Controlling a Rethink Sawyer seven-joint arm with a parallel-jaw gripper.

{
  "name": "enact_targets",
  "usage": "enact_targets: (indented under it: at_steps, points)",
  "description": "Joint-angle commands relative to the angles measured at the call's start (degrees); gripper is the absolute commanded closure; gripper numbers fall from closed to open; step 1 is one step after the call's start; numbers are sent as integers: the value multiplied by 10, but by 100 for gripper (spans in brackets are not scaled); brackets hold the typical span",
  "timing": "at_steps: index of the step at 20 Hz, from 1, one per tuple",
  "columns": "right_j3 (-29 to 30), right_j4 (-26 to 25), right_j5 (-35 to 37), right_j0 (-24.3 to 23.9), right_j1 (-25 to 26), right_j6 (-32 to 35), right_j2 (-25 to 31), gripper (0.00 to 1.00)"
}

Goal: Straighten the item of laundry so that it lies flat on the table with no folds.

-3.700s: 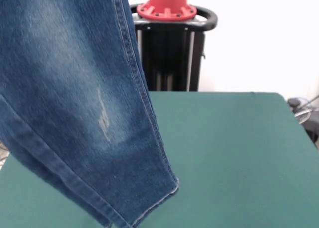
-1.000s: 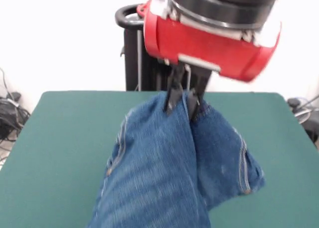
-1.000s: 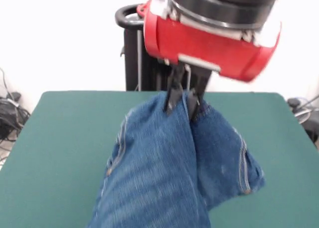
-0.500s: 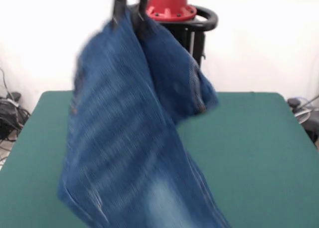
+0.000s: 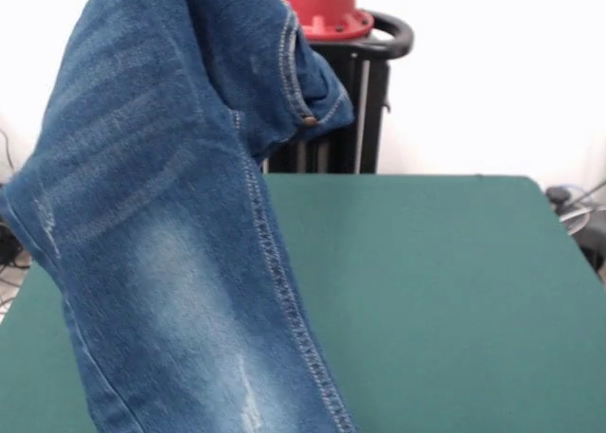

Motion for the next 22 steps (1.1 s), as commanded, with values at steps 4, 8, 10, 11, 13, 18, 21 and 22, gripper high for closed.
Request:
enact_targets:
  at_steps: [4,8,10,11,13,18,21,22]
  points:
    - [174,-102,-154,21,-76,-119,194,100]
    - [212,-133,-188,20,-90,-96,238,100]
    - [249,-140,-229,22,-102,-85,263,100]
    - [266,-141,-250,23,-108,-79,274,100]
    - [305,-146,-292,22,-124,-69,300,100]
    - [387,-168,-357,17,-165,-51,340,100]
    - [427,-180,-391,14,-183,-35,362,100]
    - [440,-183,-401,14,-189,-29,370,100]
